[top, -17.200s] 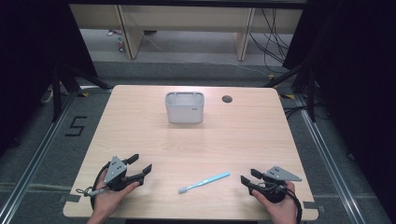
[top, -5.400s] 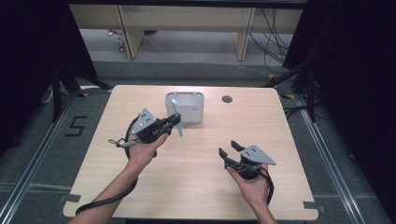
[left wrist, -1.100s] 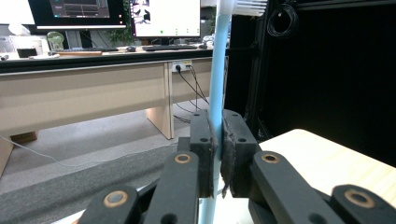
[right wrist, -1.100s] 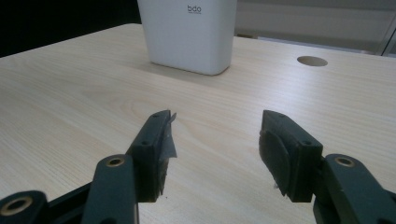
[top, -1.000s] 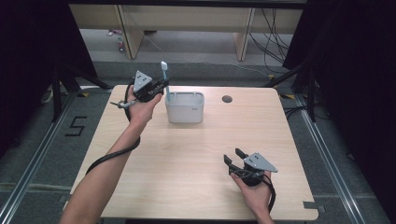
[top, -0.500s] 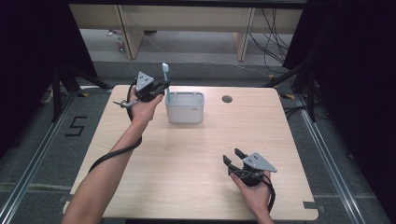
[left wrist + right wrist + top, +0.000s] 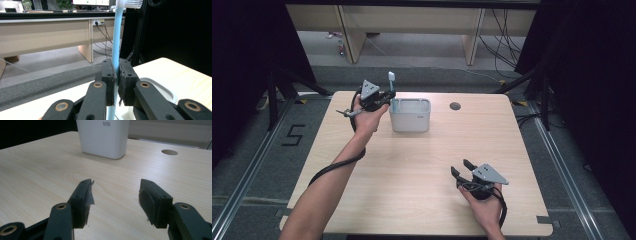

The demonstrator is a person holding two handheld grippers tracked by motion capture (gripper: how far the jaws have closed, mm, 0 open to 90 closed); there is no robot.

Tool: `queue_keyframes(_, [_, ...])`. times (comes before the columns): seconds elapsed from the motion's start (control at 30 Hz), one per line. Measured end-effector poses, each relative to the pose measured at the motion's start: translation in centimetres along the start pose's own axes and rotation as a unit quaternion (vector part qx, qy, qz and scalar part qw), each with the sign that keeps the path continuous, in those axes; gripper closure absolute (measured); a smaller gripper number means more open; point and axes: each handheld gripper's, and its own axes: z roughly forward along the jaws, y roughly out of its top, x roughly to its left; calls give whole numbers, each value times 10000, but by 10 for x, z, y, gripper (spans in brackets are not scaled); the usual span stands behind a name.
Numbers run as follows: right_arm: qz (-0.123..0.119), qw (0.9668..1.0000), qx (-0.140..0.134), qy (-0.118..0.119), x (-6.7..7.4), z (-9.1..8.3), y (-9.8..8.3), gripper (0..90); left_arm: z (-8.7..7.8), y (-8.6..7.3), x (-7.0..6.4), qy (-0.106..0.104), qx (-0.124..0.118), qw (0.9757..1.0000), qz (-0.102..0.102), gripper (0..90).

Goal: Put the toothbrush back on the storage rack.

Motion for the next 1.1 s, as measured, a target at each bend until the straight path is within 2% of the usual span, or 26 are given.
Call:
queue_keyframes(0.07, [113, 9999, 39, 121, 1, 1, -1, 447, 1, -2, 0, -1, 49, 10000, 9, 834])
queue_keyframes(0.1, [153, 9998, 45, 100, 2, 1, -1, 447, 2, -2, 0, -1, 70, 10000, 14, 834])
queue_keyframes(0.17, [50, 9999, 9, 93, 2, 2, -1, 448, 3, -3, 0, -4, 127, 9999, -1, 834])
queue_keyframes(0.2, [-7, 10000, 77, 49, 2, 0, -1, 448, 3, -4, 0, -5, 149, 9999, 7, 834])
queue_keyframes(0.23, [-43, 10000, 5, 44, 1, 2, -1, 448, 3, -5, 0, -3, 177, 9998, -1, 834])
queue_keyframes(0.27, [17, 9999, 32, 123, 2, 2, -2, 447, 4, -5, 1, -13, 209, 9998, -7, 833])
queue_keyframes(0.33, [-47, 9999, 84, 68, 2, 2, -1, 448, 5, -6, 1, -23, 235, 9997, -28, 833])
queue_keyframes(0.47, [197, 9996, 173, 80, 7, 2, -2, 448, 7, -8, 0, -32, 363, 9993, -47, 833])
queue_keyframes(0.5, [197, 9996, 173, 80, 7, 2, -2, 448, 7, -8, 0, -32, 363, 9993, -47, 832])
queue_keyframes(0.53, [41, 9998, 106, 159, 6, 3, -2, 448, 7, -9, 1, -47, 404, 9991, -76, 832])
queue_keyframes(0.63, [-181, 9997, 93, 114, 3, 3, -2, 447, 8, -10, 1, -44, 470, 9988, -104, 832])
queue_keyframes(0.67, [-62, 9998, 112, 176, 4, 4, -3, 447, 8, -10, 1, -42, 492, 9987, -96, 832])
queue_keyframes(0.7, [-98, 9998, 143, 128, 4, 3, -3, 447, 8, -11, 1, -41, 516, 9986, -105, 831])
queue_keyframes(0.73, [63, 9997, 171, 158, 6, 3, -3, 447, 8, -11, 1, -41, 529, 9985, -132, 831])
queue_keyframes(0.77, [48, 9997, 161, 166, 6, 3, -3, 446, 9, -12, 2, -42, 572, 9983, -131, 831])
queue_keyframes(0.8, [-89, 9999, 96, 99, 4, 4, -2, 446, 9, -12, 2, -33, 605, 9981, -137, 831])
queue_keyframes(0.87, [-99, 9999, 92, 97, 4, 4, -2, 446, 9, -14, 2, -21, 653, 9977, -169, 831])
queue_keyframes(0.9, [-39, 9998, 106, 158, 5, 4, -3, 446, 9, -16, 3, 4, 684, 9975, -187, 831])
queue_keyframes(0.93, [46, 9998, 186, 103, 6, 3, -3, 445, 9, -16, 3, 16, 702, 9974, -187, 831])
queue_keyframes(1.0, [-25, 9998, 162, 106, 5, 3, -3, 444, 10, -19, 3, 33, 743, 9970, -223, 831])
queue_keyframes(1.03, [80, 9997, 198, 119, 6, 2, -3, 444, 10, -19, 3, 38, 737, 9970, -235, 831])
queue_keyframes(1.07, [5, 9997, 118, 214, 5, 4, -3, 444, 10, -19, 3, 31, 743, 9970, -231, 832])
queue_keyframes(1.1, [16, 9997, 116, 194, 5, 4, -3, 444, 11, -19, 2, 12, 751, 9969, -225, 831])
